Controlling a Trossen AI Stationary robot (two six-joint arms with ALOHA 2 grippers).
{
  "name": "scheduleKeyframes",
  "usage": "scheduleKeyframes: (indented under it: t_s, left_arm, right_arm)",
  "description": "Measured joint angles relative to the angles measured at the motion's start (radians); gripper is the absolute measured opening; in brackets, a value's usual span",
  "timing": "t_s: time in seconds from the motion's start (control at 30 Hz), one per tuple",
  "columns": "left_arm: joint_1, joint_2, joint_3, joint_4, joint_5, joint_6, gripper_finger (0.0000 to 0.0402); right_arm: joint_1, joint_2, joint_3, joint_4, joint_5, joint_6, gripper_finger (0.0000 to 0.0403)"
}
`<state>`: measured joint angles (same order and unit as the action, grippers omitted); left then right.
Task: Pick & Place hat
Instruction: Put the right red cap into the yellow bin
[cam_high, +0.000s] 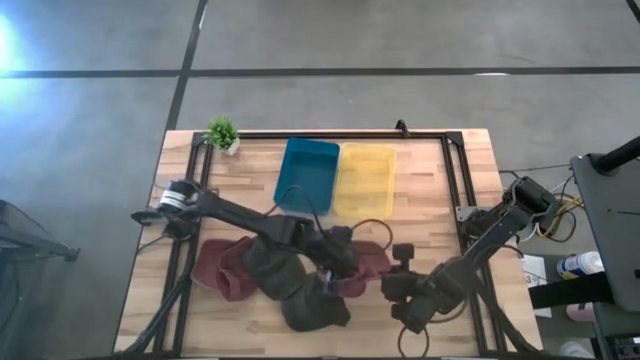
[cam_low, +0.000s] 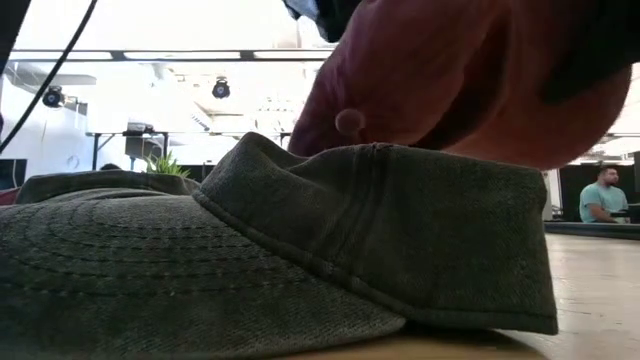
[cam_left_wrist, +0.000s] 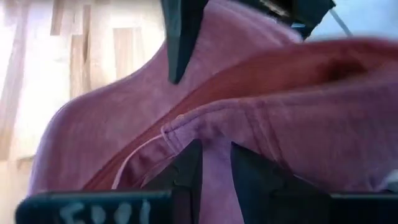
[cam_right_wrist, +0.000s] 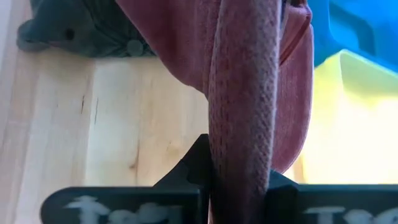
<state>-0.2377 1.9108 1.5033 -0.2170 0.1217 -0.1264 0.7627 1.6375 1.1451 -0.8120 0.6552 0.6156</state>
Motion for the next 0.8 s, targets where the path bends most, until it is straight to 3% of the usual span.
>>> scheduleKeyframes:
  t_s: [0.33,0.6,0.8]
  left_arm:
    - [0.001,0.022,0.082,-0.017,-0.13,0.099,0.0078]
    - [0.0,-0.078,0.113,-0.074,-0.18,0.112,0.0078]
    - [0.005,-0.063,0.111,-0.096,-0.18,0.119,0.0078]
  right_arm:
    - [-0.004,0.0,0.012,0.012,-0.031,-0.175,0.0013]
    - [-0.002,-0.001,0.012,0.002,-0.052,-0.228,0.0013]
    - [-0.002,-0.002,0.012,0.003,-0.023,-0.27,0.0013]
